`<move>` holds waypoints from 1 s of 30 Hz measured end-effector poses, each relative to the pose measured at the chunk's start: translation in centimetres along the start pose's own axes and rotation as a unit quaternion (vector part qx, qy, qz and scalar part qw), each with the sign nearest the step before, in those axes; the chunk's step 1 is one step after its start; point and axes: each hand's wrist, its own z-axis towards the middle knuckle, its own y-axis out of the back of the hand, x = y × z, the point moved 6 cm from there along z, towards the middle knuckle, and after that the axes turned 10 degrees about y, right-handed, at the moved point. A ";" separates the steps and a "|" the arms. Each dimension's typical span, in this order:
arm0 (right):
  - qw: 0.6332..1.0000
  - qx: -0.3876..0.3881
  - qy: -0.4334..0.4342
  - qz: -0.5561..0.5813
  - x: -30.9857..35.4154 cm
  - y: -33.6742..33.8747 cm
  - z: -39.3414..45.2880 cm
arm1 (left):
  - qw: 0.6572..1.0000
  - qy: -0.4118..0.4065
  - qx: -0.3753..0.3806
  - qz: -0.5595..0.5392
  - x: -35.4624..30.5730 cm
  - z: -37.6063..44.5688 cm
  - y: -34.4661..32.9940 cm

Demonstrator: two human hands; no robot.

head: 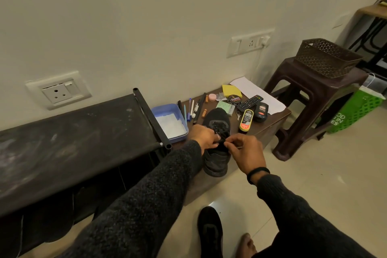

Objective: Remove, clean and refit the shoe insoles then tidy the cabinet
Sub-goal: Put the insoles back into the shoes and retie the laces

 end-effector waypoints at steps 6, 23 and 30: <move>0.989 0.064 0.021 -0.134 -0.6 -2.0 2.6 | 0.946 -0.098 -0.164 0.263 -0.5 -0.2 -0.7; 0.933 0.115 -0.011 -0.341 -1.0 -3.0 6.0 | 0.865 -0.269 -0.207 0.370 -1.1 -1.9 0.8; 0.952 0.055 -0.046 -0.298 -1.4 -2.2 5.8 | 0.831 -0.384 -0.193 0.353 -0.7 -1.0 -0.3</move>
